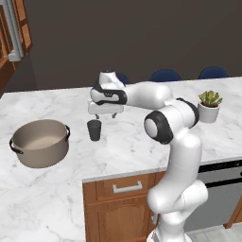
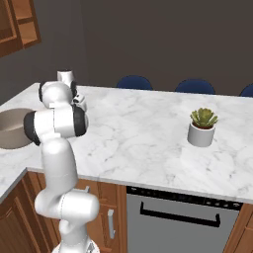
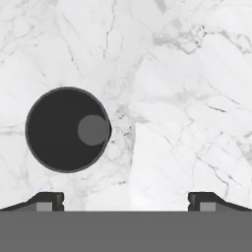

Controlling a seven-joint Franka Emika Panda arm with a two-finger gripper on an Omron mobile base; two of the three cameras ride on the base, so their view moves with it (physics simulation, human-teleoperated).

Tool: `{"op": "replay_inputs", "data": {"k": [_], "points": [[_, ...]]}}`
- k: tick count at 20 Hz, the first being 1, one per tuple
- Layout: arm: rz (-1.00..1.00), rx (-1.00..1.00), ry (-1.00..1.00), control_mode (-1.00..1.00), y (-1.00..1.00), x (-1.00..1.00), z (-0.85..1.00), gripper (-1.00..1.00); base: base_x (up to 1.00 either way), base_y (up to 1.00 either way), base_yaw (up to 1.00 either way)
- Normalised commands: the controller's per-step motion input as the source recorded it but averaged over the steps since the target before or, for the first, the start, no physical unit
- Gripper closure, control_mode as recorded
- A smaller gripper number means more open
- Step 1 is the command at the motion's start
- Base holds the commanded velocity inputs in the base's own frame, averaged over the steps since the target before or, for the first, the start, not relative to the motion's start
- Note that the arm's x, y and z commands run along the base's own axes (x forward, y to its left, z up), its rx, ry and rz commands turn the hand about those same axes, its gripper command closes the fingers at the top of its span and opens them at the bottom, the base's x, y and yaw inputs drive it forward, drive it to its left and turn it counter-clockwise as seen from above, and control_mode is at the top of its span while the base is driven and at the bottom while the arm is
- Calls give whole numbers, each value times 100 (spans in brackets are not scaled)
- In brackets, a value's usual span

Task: Pick the pot and glass cup and place them in the sink. Then turn on the water.

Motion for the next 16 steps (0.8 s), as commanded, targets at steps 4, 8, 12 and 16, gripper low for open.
{"op": "replay_inputs", "data": {"k": [4, 8, 12, 16], "points": [[0, 0, 0, -100, 5, 19, -19, -100, 0, 0, 0], [0, 0, 0, -100, 20, 6, -22, -100, 0, 0, 0], [0, 0, 0, -100, 27, 0, -19, -100, 0, 0, 0], [0, 0, 0, -100, 17, 5, -13, -100, 0, 0, 0]]}}
